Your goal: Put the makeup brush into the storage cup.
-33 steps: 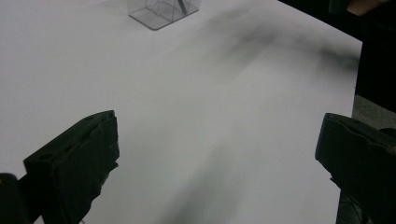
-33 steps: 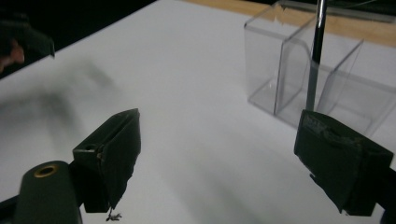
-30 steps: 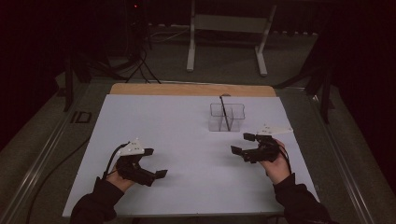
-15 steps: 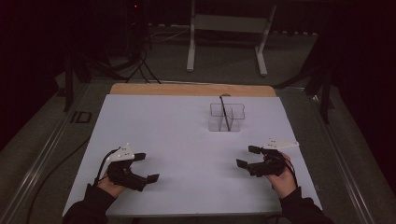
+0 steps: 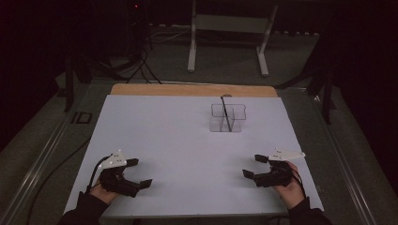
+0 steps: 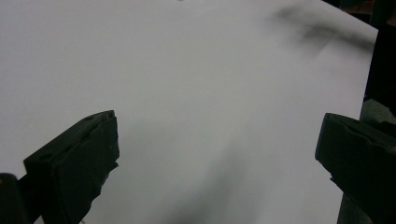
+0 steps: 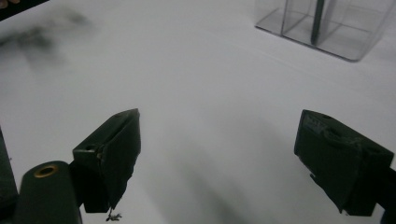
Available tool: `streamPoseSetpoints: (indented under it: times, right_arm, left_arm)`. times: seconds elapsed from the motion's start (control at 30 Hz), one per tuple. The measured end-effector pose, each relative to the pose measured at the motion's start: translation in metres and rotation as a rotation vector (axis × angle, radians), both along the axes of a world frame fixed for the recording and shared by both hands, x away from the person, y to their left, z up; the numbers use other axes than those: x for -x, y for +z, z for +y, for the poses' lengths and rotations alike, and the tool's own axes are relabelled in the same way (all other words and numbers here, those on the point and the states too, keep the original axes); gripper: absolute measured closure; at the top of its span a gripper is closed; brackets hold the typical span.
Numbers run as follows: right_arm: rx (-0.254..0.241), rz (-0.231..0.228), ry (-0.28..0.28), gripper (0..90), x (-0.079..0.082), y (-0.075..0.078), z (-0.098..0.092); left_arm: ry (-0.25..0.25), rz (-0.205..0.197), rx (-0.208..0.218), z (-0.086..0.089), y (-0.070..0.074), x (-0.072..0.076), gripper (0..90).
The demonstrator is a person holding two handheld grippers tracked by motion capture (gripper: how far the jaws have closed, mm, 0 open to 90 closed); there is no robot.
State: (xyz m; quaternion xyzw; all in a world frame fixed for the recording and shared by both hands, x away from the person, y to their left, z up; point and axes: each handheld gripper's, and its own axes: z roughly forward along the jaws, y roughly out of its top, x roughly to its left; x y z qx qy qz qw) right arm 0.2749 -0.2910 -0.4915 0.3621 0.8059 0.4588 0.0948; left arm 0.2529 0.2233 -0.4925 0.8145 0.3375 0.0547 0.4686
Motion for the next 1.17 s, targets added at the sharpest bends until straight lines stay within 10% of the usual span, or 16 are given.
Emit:
streamPoseSetpoints:
  times: [1.17]
  right_arm:
    - [-0.010, -0.022, 0.027, 14.4, 0.016, -0.014, -0.018]
  left_arm:
    - [0.035, -0.030, 0.030, 0.013, -0.013, 0.011, 0.9]
